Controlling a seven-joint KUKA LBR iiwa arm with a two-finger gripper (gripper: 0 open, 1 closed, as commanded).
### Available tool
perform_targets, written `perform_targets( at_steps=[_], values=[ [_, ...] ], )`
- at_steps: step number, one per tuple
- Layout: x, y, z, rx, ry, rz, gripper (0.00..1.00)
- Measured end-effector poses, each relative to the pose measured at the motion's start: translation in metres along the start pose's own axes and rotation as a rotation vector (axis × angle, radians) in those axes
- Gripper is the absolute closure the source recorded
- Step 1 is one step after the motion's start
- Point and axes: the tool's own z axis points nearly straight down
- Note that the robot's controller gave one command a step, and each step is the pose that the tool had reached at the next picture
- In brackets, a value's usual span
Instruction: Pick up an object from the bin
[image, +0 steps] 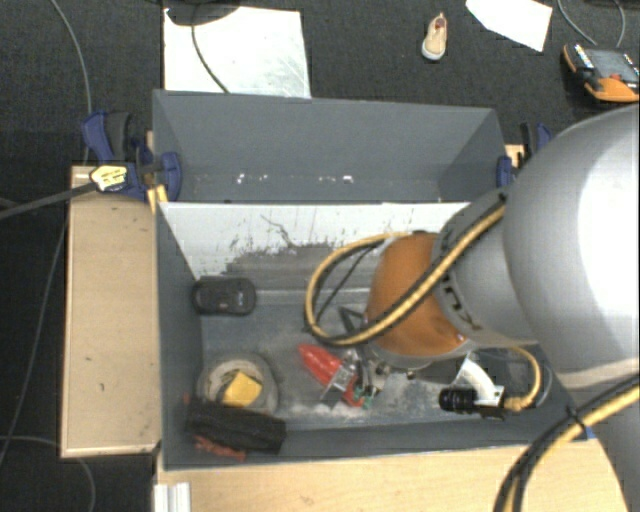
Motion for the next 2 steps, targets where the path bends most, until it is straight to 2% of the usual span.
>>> perform_targets(
  at_steps=[1,2],
  values=[
    [0.002,-0.002,-0.015,0.006,0.007,-0.001,1.0],
    [0.0,0.0,-0.052,0.003,0.003,-0.004,1.0]
  ],
)
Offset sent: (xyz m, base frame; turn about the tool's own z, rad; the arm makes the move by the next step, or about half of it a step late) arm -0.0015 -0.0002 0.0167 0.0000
